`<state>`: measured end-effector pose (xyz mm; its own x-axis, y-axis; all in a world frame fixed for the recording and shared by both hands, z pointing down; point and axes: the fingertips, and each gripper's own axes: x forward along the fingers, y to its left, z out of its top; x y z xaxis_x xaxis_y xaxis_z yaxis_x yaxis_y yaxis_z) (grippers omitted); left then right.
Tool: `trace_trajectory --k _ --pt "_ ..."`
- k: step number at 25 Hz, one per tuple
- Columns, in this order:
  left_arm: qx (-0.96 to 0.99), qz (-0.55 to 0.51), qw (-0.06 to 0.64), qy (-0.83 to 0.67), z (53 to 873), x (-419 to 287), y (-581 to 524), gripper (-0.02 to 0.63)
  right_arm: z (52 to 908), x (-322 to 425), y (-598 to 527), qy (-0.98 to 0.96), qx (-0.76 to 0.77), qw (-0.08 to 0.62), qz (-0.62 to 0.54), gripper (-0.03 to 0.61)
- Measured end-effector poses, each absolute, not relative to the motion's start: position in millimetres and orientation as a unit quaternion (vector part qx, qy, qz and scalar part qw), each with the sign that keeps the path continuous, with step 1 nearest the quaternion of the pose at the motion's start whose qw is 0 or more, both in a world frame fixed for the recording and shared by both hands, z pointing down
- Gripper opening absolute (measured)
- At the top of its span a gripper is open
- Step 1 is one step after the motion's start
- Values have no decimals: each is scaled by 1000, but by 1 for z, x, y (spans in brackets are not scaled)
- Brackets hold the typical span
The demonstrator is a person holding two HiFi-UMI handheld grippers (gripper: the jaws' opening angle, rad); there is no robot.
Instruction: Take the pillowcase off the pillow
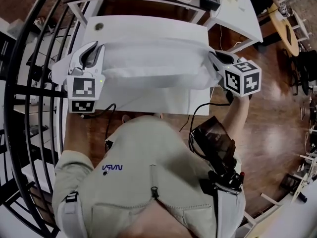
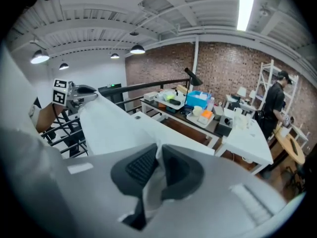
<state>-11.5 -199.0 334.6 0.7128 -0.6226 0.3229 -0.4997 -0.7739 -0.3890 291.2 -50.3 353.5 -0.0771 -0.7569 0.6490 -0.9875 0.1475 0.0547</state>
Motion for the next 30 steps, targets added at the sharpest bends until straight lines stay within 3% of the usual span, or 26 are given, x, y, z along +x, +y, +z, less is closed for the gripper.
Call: trace_trajectory --k 5,10,13,15,16,19,22,25,28,30 --pt "-944 -103 92 300 310 -49 -171 58 353 293 -53 -702 627 264 210 21" --pt "-974 -132 89 163 314 -46 -89 80 352 297 -59 -697 634 261 209 21" --pt "-970 -200 47 133 369 -44 -66 218 350 298 -62 -695 638 261 206 22" --pt "-957 -222 26 187 401 -39 -75 407 349 299 -62 -694 641 258 204 26" --pt "-948 -222 33 224 408 -34 -84 442 349 300 -62 -693 643 255 202 28" --pt "-916 -218 97 322 420 -20 -110 435 347 301 -60 -689 652 250 195 31" --pt "-886 -213 161 378 421 -8 -126 278 345 306 -60 -682 667 241 180 42" --pt "-890 -208 156 375 422 -1 -137 151 333 312 -54 -669 697 215 146 105" --pt "-896 -198 133 375 414 0 -143 112 311 316 -20 -637 751 148 91 198" --pt "-899 -193 140 368 404 3 -146 107 306 317 16 -604 789 89 64 199"
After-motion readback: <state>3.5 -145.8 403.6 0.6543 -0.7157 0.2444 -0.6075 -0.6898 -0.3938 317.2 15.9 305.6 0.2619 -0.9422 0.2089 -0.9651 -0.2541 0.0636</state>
